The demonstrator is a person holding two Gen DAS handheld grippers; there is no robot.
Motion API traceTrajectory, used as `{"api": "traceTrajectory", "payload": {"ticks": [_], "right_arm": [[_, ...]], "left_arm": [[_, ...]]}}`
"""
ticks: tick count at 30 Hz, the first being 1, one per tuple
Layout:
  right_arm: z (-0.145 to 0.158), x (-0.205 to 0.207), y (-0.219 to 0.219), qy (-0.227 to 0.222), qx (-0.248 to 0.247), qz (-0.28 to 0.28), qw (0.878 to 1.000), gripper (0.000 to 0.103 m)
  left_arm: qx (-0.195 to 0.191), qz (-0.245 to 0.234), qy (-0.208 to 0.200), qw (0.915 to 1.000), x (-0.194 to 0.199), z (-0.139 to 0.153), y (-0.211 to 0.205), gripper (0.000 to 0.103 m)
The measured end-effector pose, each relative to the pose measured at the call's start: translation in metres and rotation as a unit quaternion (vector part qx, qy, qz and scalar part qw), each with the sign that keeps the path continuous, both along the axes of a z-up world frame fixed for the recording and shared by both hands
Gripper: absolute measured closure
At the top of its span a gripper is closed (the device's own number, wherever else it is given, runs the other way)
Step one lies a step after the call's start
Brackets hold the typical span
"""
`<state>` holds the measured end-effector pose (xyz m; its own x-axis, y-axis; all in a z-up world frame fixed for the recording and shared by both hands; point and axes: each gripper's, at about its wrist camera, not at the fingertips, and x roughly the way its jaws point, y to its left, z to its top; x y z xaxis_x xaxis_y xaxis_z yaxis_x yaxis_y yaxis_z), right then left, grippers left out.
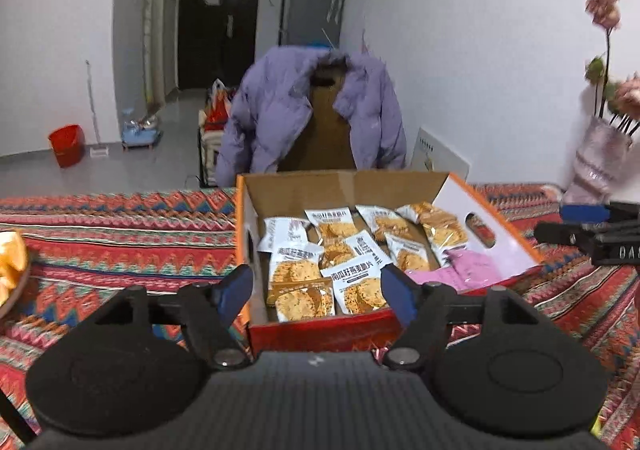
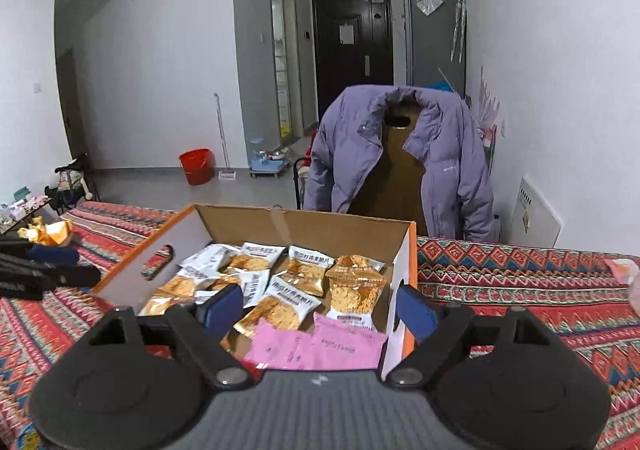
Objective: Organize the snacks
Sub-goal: 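Lower both packets into the red box and open both tools, then withdraw both tools from the box back toward the remaining snacks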
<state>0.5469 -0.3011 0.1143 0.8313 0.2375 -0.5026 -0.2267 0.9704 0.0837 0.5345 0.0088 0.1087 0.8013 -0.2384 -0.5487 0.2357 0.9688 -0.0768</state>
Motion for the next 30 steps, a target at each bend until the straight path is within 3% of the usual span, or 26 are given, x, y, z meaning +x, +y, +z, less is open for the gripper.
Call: {"api": "traceTrajectory", "payload": {"ticks": [8, 17, 20, 24, 30], "right_arm": [[0.018, -0.100, 0.009, -0.015, -0.015, 0.025, 0.999, 0.014], [0.008, -0.222, 0.032, -0.032, -0.034, 0.058, 0.997, 0.012], [0.001, -0.265, 0.048, -0.052, -0.071, 0.057, 0.995, 0.011], [-0.014, -0.315, 0.058, -0.056, -0.073, 0.063, 0.994, 0.011], [-0.044, -0.346, 0.059, -0.011, -0.059, 0.074, 0.995, 0.011]], "left_arm": [[-0.025, 0.040, -0.032, 0.9984, -0.110, 0.025, 0.031, 0.020], [-0.020, 0.027, -0.066, 0.9973, -0.245, 0.013, 0.033, 0.006], [-0.004, 0.043, -0.084, 0.9956, -0.280, 0.000, 0.026, 0.004], [0.016, 0.066, -0.075, 0.9948, -0.318, -0.022, 0.021, 0.003], [0.017, 0.079, -0.038, 0.9960, -0.340, -0.046, 0.022, 0.002]]}}
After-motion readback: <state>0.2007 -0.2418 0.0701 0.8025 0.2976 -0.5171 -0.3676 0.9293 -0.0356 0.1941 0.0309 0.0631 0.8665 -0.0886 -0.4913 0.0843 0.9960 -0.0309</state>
